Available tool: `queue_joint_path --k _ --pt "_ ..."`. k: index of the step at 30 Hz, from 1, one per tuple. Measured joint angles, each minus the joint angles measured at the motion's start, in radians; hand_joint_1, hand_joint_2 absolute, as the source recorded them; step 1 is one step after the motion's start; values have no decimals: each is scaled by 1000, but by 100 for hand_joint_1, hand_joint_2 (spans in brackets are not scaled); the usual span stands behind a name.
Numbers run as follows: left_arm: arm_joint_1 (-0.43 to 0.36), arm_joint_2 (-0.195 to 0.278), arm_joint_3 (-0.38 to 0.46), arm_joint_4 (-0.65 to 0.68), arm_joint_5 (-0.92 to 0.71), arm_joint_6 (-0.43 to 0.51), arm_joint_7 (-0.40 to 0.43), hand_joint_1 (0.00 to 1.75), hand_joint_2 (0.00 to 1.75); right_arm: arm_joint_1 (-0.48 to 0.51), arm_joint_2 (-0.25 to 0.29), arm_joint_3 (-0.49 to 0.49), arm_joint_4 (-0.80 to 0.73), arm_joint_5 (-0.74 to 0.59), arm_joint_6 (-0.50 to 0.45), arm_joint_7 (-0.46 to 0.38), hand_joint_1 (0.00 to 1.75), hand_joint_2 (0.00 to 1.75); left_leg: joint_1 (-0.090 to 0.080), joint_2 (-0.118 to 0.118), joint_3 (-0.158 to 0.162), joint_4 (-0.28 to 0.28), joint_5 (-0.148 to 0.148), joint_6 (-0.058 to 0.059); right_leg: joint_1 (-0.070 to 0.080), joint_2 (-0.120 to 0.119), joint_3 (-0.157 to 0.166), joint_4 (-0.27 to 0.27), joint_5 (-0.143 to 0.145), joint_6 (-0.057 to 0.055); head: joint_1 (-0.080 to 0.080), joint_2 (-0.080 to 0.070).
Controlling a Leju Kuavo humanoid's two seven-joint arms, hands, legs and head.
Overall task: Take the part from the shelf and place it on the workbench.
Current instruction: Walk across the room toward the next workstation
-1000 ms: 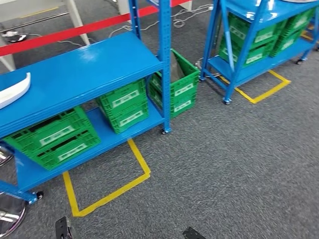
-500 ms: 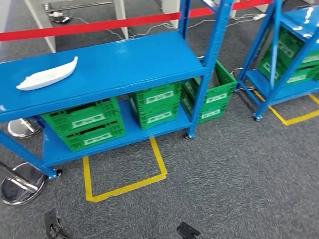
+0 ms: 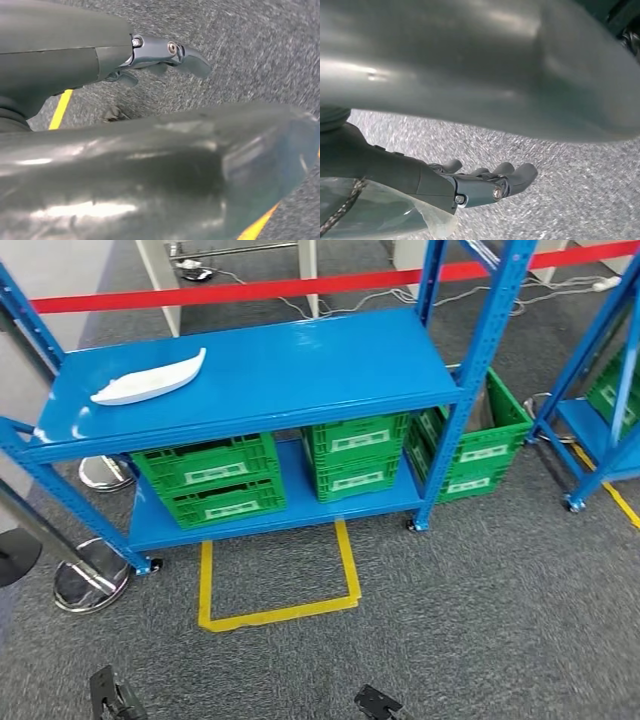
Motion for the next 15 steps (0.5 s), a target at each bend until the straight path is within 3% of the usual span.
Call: queue_joint_path --k 2,3,4,5,7,9,11,13,15 --pt "-5 0 0 0 -8 -1 12 0 0 3 -1 -1 1 -10 -4 -2 0 0 2 22 -59 118 -42 -4 4 -33 2 0 -4 -4 -1 0" --pt "-8 1 0 0 -15 -1 21 0 0 3 -2 -2 1 -17 -7 -4 0 0 2 26 -70 139 -39 -3 6 -48 3 0 -5 -4 -1 0" --pt "-12 3 0 1 -22 -1 31 0 0 1 -2 -3 1 -25 -11 -7 0 0 2 28 -57 113 -14 0 8 -61 5 0 -7 -5 -1 0" --pt "-18 4 -1 1 -28 0 38 0 0 -1 -2 -5 1 -30 -13 -9 0 0 0 34 -26 53 23 5 10 -73 8 0 -9 -4 -1 0" --pt "-34 8 -5 1 -35 2 49 0 0 -4 -2 -9 1 -38 -16 -12 0 0 -10 72 44 -84 76 22 15 -96 16 0 -15 -1 -1 0" --pt "-48 11 -8 1 -37 2 53 0 0 -6 -2 -11 1 -40 -18 -14 0 0 -21 97 72 -142 82 34 20 -117 19 -1 -20 6 1 0" --pt "-53 14 -9 2 -37 3 53 0 0 -7 -2 -12 1 -41 -18 -14 0 0 -24 81 71 -150 82 42 21 -136 24 -5 -22 16 2 0" --pt "-53 16 -9 3 -37 3 53 0 0 -8 -2 -15 0 -42 -18 -14 0 0 -18 60 76 -162 88 50 19 -112 19 8 -37 27 4 0" --pt "-58 15 -10 4 -37 3 54 0 0 -8 -2 -20 -1 -50 -21 -14 0 0 -10 39 81 -170 93 57 15 -55 -26 95 -83 36 10 0"
